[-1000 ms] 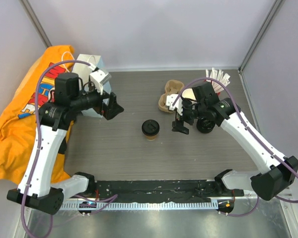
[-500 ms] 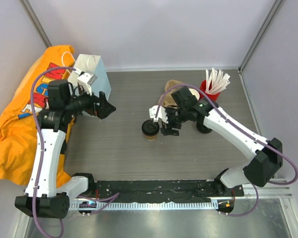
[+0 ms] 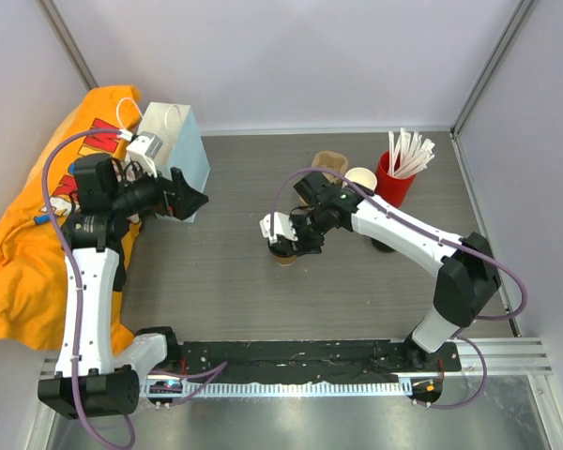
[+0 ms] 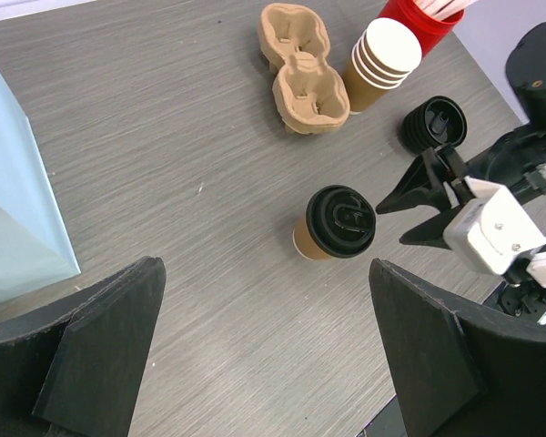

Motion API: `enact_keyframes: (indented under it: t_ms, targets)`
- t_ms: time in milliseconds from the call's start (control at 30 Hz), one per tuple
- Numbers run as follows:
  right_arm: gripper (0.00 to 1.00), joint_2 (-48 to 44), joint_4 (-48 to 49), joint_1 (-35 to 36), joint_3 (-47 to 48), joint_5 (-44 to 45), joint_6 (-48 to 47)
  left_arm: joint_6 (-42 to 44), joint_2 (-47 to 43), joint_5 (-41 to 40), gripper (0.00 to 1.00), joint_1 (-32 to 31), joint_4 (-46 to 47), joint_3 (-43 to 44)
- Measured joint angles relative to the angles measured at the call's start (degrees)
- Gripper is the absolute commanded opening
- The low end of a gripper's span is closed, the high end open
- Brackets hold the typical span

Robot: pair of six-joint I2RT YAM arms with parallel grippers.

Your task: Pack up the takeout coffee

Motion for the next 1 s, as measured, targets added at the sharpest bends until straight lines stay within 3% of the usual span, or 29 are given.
enact_keyframes:
  t_ms: [1000]
  targets:
    - [0.38,5.5,0.2,0.9,2.2,2.4,-3.8,-3.8,0.0,4.6,1.00,3.6,2.6,-1.5]
